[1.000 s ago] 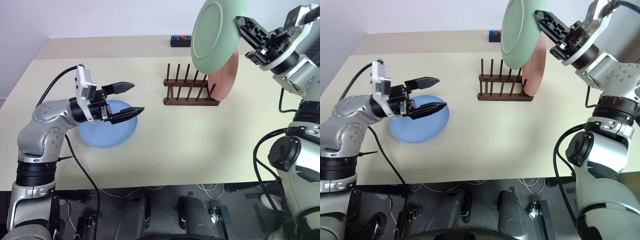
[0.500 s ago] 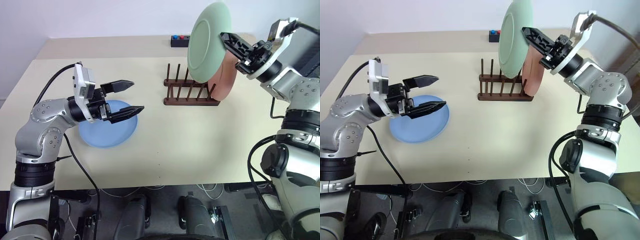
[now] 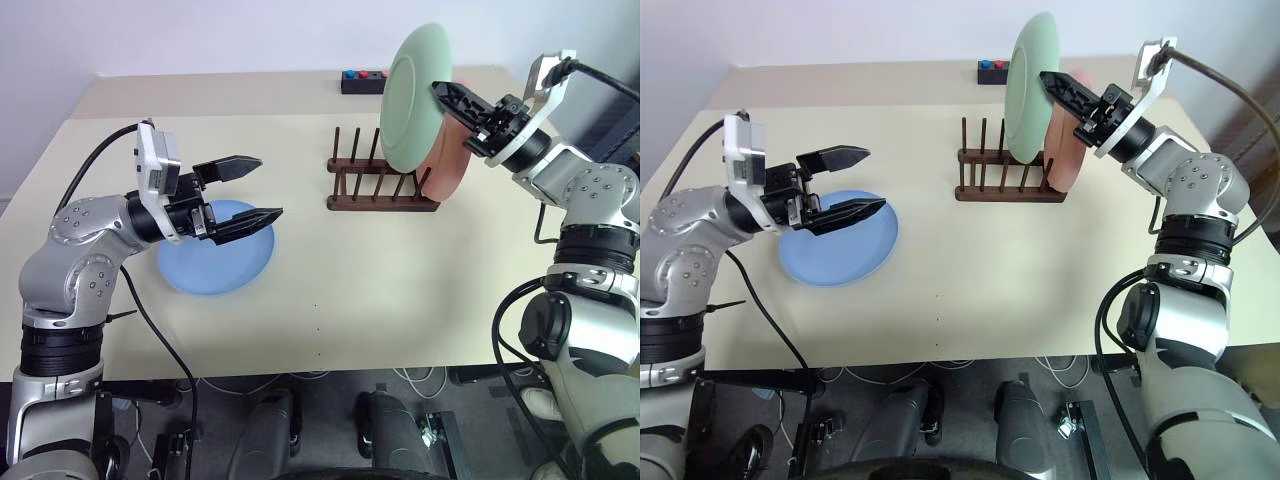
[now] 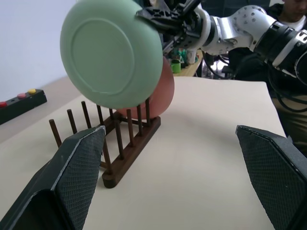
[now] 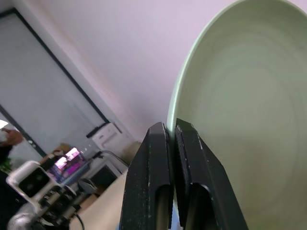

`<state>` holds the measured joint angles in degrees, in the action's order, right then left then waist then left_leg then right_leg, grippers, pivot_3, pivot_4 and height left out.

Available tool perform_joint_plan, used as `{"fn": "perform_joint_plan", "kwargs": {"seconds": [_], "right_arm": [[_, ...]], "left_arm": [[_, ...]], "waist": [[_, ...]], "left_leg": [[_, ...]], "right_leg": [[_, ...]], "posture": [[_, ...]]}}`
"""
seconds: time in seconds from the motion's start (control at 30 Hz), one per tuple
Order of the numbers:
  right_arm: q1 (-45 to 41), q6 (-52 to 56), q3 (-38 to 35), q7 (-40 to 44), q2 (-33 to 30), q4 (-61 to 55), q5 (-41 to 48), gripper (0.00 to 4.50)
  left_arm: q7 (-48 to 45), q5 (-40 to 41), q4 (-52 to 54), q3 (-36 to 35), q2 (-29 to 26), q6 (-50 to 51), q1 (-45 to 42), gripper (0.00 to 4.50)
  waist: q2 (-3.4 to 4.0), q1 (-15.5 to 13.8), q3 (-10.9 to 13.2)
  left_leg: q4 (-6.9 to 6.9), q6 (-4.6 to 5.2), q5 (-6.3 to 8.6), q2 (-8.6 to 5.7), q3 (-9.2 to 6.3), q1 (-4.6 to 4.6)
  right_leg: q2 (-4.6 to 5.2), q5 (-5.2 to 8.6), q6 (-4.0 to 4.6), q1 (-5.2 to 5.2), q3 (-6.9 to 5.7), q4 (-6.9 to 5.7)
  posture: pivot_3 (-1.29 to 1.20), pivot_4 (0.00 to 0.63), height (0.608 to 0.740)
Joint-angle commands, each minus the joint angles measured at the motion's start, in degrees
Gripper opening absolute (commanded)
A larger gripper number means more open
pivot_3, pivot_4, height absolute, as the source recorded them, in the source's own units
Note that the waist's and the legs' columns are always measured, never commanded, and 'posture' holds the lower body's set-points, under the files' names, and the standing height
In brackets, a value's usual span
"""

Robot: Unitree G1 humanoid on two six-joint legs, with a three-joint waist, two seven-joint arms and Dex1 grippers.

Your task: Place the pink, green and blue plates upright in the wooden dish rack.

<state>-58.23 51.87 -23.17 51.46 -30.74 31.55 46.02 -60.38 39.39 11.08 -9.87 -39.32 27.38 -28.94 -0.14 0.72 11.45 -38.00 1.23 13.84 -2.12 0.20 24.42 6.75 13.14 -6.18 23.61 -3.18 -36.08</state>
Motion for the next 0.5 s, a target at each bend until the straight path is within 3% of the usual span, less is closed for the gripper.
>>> {"fn": "perform_joint_plan", "kwargs": {"seconds": [0.03,0.5], "right_arm": [[-0.6,-1.6,-0.4,0.9,-0.9,-0.4,-0.1,0.03],[1.0,-3.1,2.7,-0.1,-0.3,-0.3,-4.0,0.03]], "left_arm": [[0.3,1.1,2.0,-1.3,-0.7,0.1,-0.1,4.50],[0.5,1.0,2.5,-1.0,-0.6,0.6,-0.2,4.50]], "waist": [[0.00,0.0,0.0],[0.00,0.0,0.0]], "left_leg": [[0.00,0.00,0.00,0.00,0.00,0.00],[0.00,0.00,0.00,0.00,0.00,0.00]], "right_leg": [[0.00,0.00,0.00,0.00,0.00,0.00],[0.00,0.00,0.00,0.00,0.00,0.01]], "posture": [[0.00,0.150,0.735],[0.00,0.150,0.735]]}}
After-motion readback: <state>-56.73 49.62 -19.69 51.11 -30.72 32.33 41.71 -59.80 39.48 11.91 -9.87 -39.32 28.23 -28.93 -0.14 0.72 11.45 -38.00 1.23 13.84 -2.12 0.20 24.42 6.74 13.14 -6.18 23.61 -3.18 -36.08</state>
